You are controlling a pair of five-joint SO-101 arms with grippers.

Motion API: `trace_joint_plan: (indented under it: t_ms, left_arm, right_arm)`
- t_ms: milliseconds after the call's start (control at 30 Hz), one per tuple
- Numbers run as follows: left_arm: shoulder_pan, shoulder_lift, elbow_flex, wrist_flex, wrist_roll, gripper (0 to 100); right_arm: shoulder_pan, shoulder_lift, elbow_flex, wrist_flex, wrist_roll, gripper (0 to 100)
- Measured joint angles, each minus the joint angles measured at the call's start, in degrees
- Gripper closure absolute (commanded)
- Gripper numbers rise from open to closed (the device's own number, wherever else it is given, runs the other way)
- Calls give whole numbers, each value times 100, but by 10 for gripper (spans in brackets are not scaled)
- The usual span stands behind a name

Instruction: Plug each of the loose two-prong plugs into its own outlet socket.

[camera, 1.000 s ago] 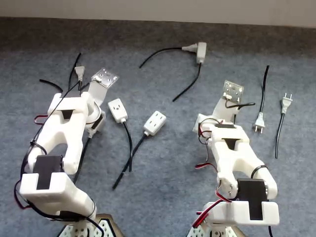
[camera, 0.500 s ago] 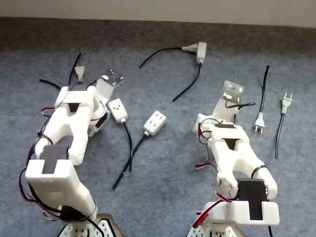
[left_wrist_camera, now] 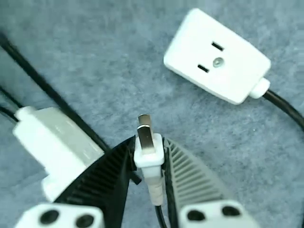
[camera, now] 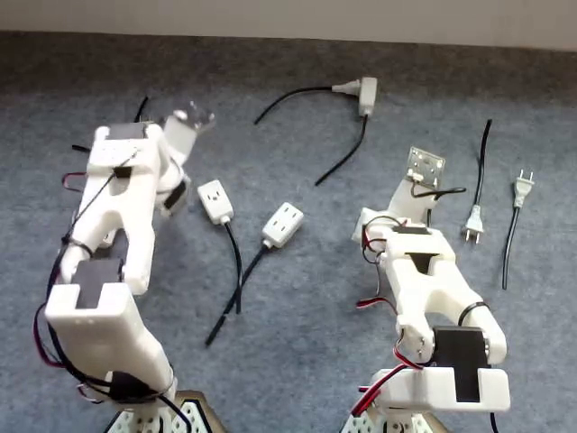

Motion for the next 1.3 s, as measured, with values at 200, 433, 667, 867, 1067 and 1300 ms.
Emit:
trace_joint_plan:
  t_ms: [200,433,667,867,1067,1300]
  left_arm:
    - [976,-1284,-1591,1284,0,994]
    - [1820,-3033,-1556,1908,440,994]
    - [2295,-5327,519,765,1292,994]
    - [2567,-7763,3279,-1108,1776,994]
    - [2585,-9486,5890,-2998,2681,994]
    - [2585,-10998,8035,-4615,3358,994]
  right_arm:
    - [0,0,0,0,0,613]
    - [0,0,0,0,0,613]
    - [0,0,0,0,0,613]
    - [0,0,0,0,0,613]
    - [0,0,0,0,0,613]
    - [0,0,0,0,0,613]
